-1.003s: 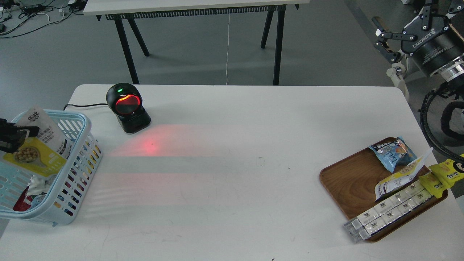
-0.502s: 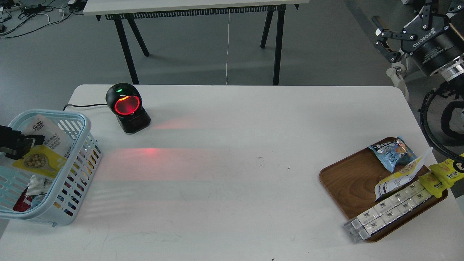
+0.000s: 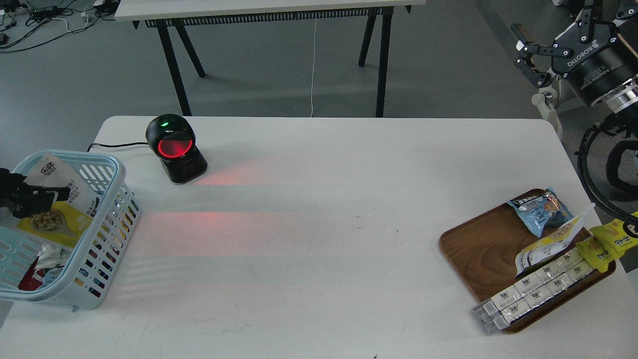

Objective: Scan snack and place in basket

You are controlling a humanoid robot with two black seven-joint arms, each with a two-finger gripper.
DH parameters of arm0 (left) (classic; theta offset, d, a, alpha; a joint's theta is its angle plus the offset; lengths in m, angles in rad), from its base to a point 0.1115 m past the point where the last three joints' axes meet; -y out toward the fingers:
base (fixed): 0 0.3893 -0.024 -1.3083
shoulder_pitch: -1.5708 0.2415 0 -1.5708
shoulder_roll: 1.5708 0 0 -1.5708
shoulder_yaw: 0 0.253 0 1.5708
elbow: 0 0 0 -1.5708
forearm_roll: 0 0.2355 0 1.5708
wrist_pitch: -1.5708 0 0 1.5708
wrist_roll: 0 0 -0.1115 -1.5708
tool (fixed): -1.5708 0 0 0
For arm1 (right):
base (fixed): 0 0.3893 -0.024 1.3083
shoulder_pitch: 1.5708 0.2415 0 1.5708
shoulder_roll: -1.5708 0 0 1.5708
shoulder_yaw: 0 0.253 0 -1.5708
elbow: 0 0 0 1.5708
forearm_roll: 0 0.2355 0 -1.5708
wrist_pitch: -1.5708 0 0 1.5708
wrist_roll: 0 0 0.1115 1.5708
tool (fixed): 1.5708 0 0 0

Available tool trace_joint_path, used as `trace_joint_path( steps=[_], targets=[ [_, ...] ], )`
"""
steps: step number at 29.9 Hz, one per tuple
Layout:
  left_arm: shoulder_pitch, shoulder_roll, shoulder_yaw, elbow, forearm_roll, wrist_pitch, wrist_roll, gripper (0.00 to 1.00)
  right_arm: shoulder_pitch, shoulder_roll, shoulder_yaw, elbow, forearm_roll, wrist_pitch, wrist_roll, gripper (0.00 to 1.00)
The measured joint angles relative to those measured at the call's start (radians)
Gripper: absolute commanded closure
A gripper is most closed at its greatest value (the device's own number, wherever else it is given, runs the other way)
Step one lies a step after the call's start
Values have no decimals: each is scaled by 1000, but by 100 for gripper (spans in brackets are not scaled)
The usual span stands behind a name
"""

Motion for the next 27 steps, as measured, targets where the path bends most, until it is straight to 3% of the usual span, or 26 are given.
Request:
trace_joint_path(
  steps=[9, 19, 27],
  targets=[
    [-2, -14, -8, 30, -35, -11, 0, 4, -3, -1, 0, 6, 1, 0, 0, 4],
    [-6, -71, -77, 115, -74, 5, 0, 4, -5, -1, 0, 8, 1, 0, 0, 4],
    [-7, -196, -192, 286, -254, 138, 0, 4, -5, -1, 0, 7, 0, 0, 0, 4]
  ],
)
